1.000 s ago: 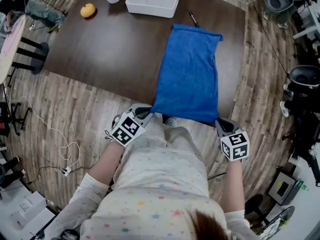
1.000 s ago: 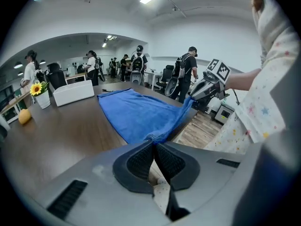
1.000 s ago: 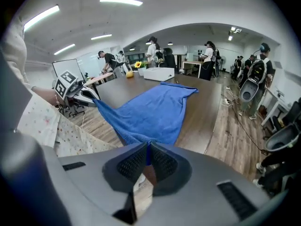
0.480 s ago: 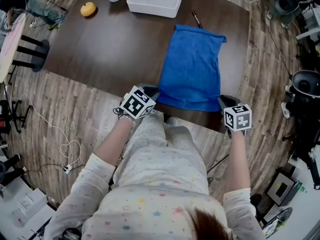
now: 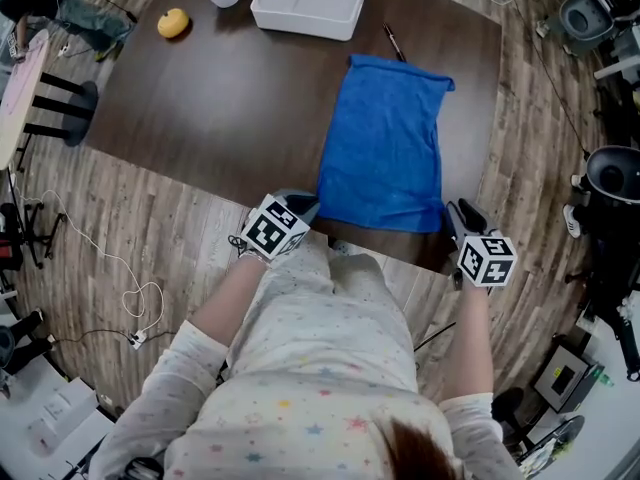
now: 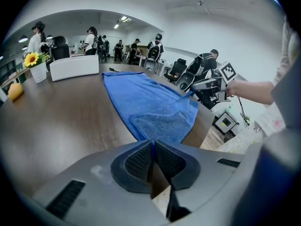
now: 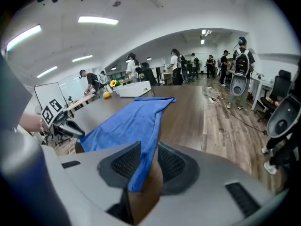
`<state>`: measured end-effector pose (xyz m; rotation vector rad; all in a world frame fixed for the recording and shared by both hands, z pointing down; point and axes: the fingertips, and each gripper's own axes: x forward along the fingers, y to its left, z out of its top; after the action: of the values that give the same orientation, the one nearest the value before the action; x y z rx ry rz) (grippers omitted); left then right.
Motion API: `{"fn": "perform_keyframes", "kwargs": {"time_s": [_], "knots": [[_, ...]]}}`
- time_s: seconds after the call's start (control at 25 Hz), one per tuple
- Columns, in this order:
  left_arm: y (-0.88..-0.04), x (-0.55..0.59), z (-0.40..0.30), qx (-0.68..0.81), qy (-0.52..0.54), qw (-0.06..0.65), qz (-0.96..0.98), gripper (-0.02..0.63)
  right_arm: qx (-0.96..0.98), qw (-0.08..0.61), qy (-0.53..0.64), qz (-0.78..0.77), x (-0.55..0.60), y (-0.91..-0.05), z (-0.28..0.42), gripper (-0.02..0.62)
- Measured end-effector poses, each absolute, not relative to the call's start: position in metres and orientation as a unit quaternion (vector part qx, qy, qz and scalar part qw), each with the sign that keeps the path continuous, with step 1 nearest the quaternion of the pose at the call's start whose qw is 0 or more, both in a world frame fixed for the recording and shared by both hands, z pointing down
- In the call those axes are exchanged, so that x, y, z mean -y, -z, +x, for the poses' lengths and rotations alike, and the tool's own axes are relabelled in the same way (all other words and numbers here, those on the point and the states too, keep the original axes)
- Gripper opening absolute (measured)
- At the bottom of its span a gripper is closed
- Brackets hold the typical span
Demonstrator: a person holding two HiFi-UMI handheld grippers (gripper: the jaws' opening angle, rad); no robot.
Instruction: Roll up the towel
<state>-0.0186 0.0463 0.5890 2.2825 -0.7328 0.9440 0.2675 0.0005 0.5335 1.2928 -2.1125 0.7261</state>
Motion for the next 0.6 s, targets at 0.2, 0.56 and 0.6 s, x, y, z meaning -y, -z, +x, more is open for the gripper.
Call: {"fn": "perform_keyframes", "kwargs": {"time_s": [0.2,0.56,0.6], "knots": [[-0.601,-0.05,-0.014,0.272,-0.376,0.272,0.843,0.018,0.797,0.296,-0.271,0.452,-0.001,-0.533,0.262,0.094],[-0.599,-0.056,-0.019,0.277,-0.389,0.26,0.839,0.018,0.801,0.323,-0.286,0.415,-0.017,-0.553,0.256,0.157],[-0.599,-0.057,-0.02,0.279,-0.39,0.26,0.838,0.018,0.803,0.327,-0.284,0.409,-0.018,-0.554,0.254,0.164]]}}
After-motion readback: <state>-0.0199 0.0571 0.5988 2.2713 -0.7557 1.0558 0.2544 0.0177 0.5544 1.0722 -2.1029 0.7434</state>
